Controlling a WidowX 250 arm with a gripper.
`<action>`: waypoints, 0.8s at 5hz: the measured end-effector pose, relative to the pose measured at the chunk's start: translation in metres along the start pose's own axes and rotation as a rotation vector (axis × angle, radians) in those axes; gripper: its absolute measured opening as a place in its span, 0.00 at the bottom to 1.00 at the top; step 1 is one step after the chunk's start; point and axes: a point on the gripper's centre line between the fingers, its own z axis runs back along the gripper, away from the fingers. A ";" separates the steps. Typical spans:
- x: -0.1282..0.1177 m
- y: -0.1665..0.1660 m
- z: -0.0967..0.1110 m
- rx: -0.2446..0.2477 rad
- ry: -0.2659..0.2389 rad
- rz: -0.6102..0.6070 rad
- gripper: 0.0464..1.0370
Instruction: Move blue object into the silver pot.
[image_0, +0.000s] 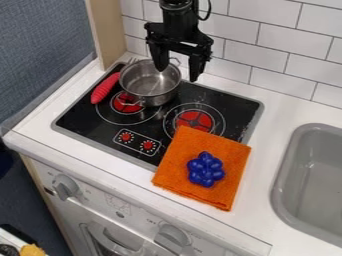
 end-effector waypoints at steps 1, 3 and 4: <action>-0.006 -0.003 -0.012 -0.009 0.036 -0.002 0.96; -0.028 -0.069 0.024 -0.069 -0.046 -0.203 0.96; -0.054 -0.087 0.034 -0.100 -0.040 -0.255 0.96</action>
